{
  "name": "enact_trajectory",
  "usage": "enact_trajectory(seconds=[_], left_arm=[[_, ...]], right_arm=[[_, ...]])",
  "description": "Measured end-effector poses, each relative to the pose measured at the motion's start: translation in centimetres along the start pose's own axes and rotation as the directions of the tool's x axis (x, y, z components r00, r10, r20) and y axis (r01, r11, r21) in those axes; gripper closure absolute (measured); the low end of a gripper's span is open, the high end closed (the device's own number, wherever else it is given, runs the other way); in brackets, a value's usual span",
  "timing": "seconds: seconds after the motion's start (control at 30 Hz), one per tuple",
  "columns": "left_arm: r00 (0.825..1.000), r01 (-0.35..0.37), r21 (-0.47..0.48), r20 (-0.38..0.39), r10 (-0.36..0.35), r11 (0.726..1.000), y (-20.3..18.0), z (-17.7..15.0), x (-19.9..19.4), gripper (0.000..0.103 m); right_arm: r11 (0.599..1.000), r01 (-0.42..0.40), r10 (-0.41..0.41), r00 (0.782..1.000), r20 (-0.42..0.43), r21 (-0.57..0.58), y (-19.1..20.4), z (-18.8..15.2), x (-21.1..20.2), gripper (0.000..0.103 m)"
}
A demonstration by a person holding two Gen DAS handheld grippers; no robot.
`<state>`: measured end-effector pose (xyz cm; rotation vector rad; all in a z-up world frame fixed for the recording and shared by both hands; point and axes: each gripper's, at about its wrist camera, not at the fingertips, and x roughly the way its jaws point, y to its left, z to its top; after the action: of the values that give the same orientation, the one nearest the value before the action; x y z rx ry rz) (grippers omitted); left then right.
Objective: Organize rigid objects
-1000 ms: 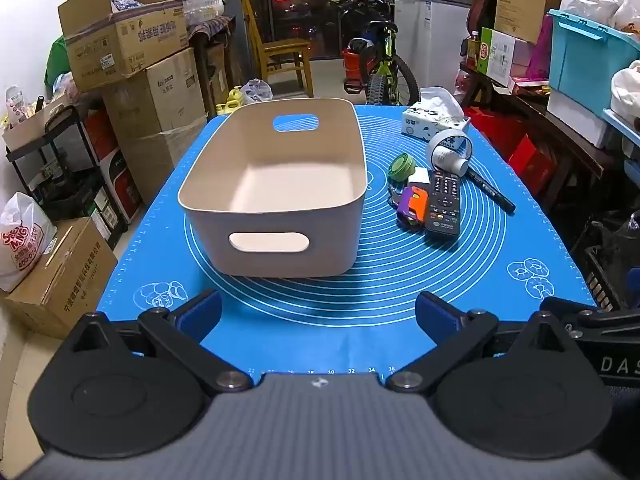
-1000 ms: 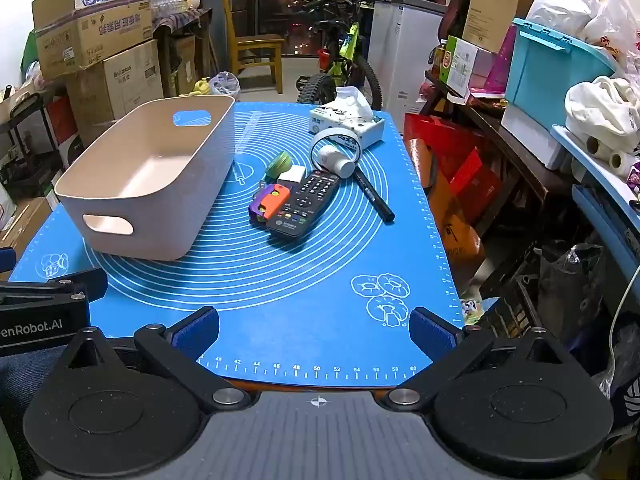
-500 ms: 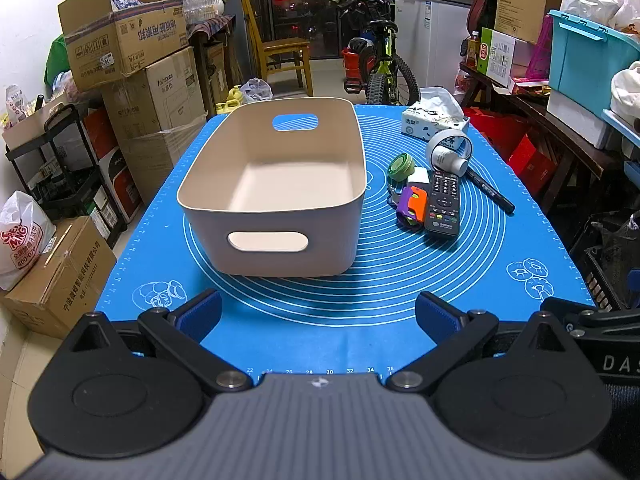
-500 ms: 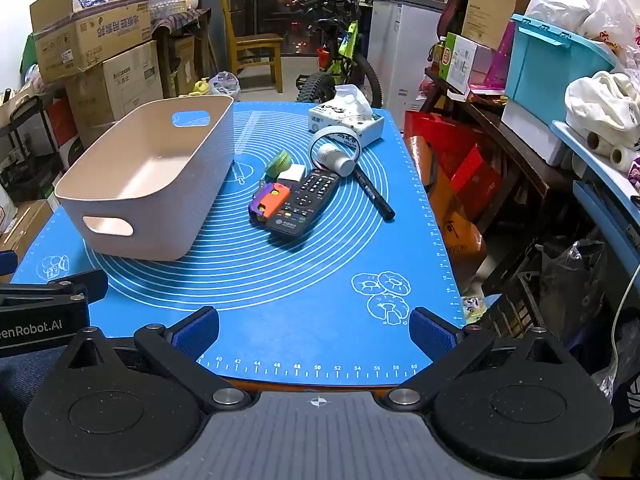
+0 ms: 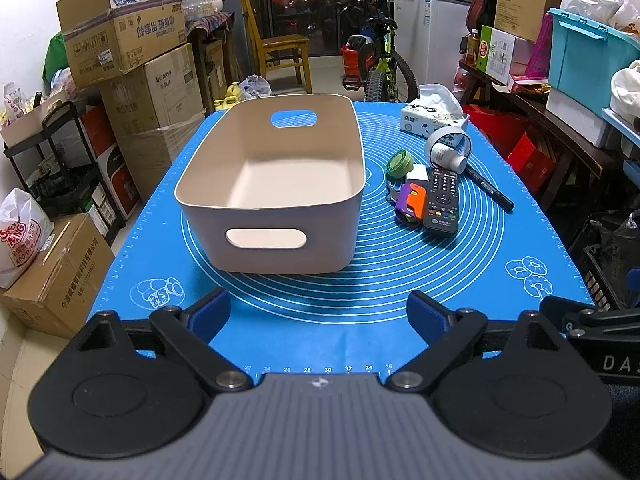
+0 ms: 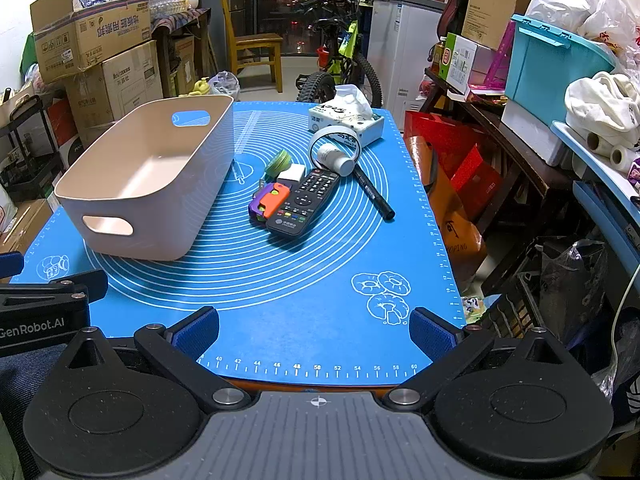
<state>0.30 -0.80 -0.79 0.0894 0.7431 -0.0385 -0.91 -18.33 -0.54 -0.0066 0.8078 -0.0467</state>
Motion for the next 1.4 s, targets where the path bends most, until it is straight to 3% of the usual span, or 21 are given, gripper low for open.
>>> enact_trajectory(seconds=[1.4], left_arm=[[1.000,0.000,0.004,0.000,0.000,1.000,0.36,0.15,-0.31,0.009]], right_arm=[[1.000,0.000,0.000,1.000,-0.001,0.001,0.08,0.00,-0.02,0.002]])
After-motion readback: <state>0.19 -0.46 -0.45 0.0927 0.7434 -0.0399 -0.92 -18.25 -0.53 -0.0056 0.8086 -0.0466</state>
